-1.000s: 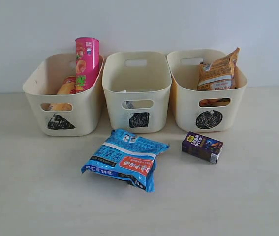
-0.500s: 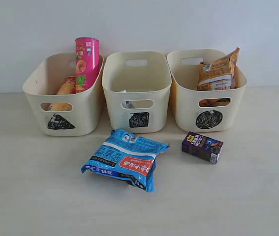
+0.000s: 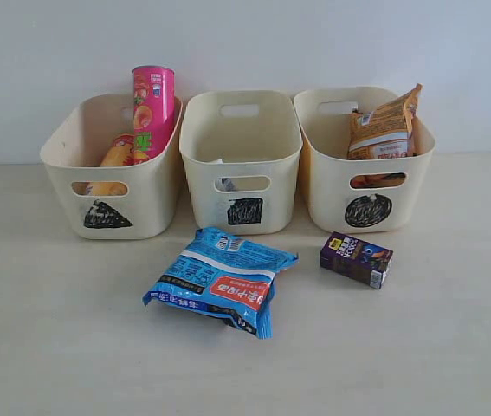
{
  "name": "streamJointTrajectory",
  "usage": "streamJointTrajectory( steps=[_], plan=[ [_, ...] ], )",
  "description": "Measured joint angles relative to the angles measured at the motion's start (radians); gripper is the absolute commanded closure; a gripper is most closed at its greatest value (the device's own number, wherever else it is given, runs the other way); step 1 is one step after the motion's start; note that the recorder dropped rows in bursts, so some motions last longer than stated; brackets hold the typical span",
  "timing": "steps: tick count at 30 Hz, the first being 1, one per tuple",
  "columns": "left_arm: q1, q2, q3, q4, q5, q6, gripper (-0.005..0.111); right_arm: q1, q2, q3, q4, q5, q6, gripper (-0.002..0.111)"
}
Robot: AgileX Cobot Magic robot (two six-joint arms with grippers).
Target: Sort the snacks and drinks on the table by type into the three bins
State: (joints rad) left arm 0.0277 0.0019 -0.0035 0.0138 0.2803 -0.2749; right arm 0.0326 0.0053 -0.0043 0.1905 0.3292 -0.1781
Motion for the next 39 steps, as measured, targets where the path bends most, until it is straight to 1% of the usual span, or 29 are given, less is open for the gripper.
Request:
streamJointTrajectory(
  steps=[13, 16, 18, 21, 27, 29, 31, 33, 35, 36, 37, 39],
  plan=[
    [0.0, 0.0, 0.0, -0.014, 0.004, 0.0, 0.103, 0.0, 0.0, 0.0, -0.008, 0.0, -0.002, 0.107],
    [0.0, 0.0, 0.0, -0.014, 0.004, 0.0, 0.103, 0.0, 0.0, 0.0, -0.028, -0.018, -0.032, 0.107],
    [0.0, 0.0, 0.0, -0.014, 0.004, 0.0, 0.103, 0.0, 0.0, 0.002, -0.044, -0.074, -0.057, 0.107],
    [0.0, 0.0, 0.0, -0.014, 0.004, 0.0, 0.103, 0.0, 0.0, 0.004, -0.02, -0.192, -0.036, 0.107],
    [0.0, 0.0, 0.0, -0.014, 0.004, 0.0, 0.103, 0.0, 0.0, 0.004, 0.092, -0.446, 0.134, 0.107],
    [0.0, 0.0, 0.0, -0.014, 0.004, 0.0, 0.103, 0.0, 0.0, 0.004, 0.107, -0.482, 0.172, 0.107],
    [0.0, 0.0, 0.0, -0.014, 0.004, 0.0, 0.103, 0.0, 0.0, 0.004, 0.114, -0.46, 0.219, 0.107],
    [0.0, 0.0, 0.0, -0.014, 0.004, 0.047, 0.103, 0.0, 0.0, 0.004, 0.118, -0.416, 0.261, 0.107],
    [0.0, 0.0, 0.0, -0.014, 0.004, 0.141, 0.103, 0.0, 0.0, 0.004, 0.118, -0.388, 0.28, 0.107],
    [0.0, 0.0, 0.0, -0.014, 0.005, 0.208, 0.103, 0.0, 0.005, 0.004, 0.122, -0.368, 0.296, 0.107],
    [0.0, 0.0, 0.0, -0.014, 0.011, 0.333, 0.103, 0.0, 0.026, -0.021, 0.125, -0.329, 0.32, 0.107],
    [0.0, 0.0, 0.0, -0.022, 0.015, 0.426, 0.103, 0.0, 0.069, -0.09, 0.125, -0.287, 0.327, 0.107]
  ],
)
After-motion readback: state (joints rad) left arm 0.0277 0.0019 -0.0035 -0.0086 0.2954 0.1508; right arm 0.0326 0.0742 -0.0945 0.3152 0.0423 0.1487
